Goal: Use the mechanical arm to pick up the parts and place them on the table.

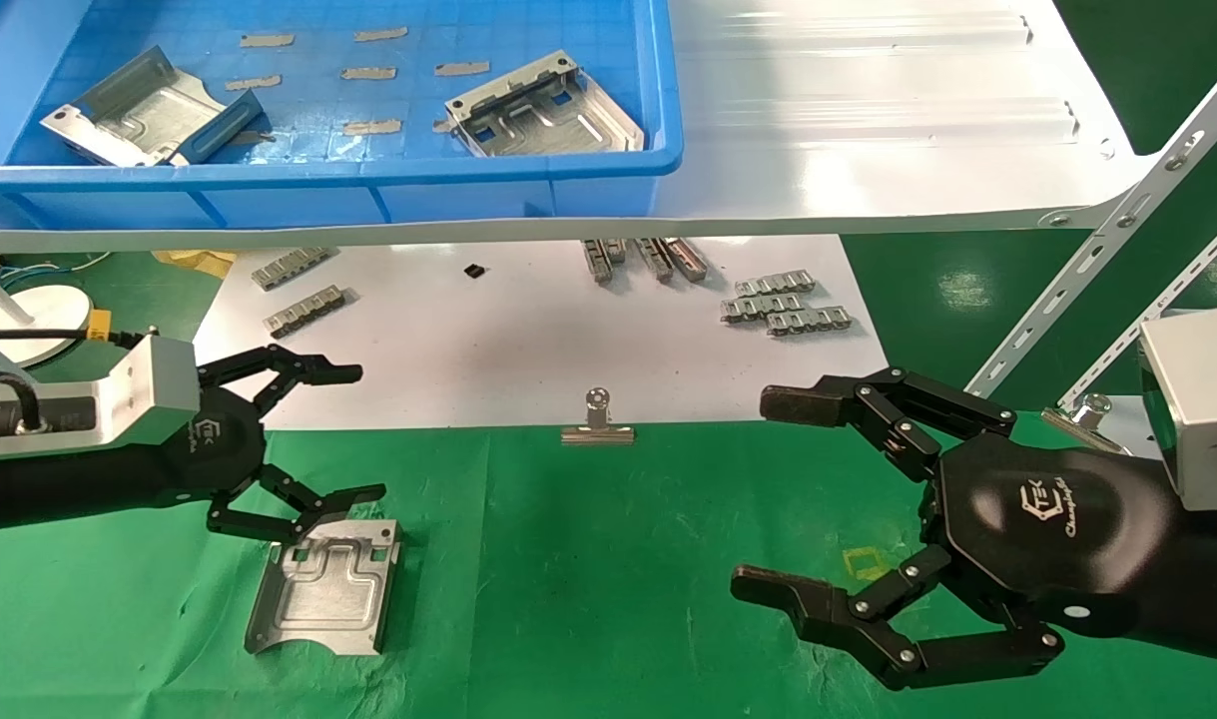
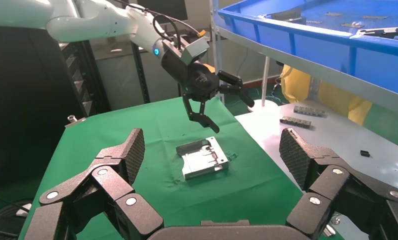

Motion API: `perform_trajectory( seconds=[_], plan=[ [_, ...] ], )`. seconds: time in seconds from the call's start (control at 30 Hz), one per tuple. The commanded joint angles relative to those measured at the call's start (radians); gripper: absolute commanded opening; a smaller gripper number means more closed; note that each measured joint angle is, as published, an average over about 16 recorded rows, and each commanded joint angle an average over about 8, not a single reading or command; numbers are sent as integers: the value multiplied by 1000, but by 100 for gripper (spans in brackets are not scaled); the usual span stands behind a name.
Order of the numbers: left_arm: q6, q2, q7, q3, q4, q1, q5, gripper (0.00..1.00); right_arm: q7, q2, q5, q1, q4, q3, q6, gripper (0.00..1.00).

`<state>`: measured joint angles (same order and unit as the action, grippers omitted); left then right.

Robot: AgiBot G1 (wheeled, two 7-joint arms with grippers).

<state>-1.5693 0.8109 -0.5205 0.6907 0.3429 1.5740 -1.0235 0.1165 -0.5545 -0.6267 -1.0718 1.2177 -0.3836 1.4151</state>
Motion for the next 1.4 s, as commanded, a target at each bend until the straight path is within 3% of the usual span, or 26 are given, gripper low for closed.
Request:
perform_trajectory(
  seconds=[0.03, 1.4],
  plan=[
    [3, -9, 31, -18, 41, -22, 13, 100, 0, 0, 0, 0, 0, 0, 0, 100],
    [69, -188, 667, -387, 886, -470, 276, 100, 0, 0, 0, 0, 0, 0, 0, 100]
  ],
)
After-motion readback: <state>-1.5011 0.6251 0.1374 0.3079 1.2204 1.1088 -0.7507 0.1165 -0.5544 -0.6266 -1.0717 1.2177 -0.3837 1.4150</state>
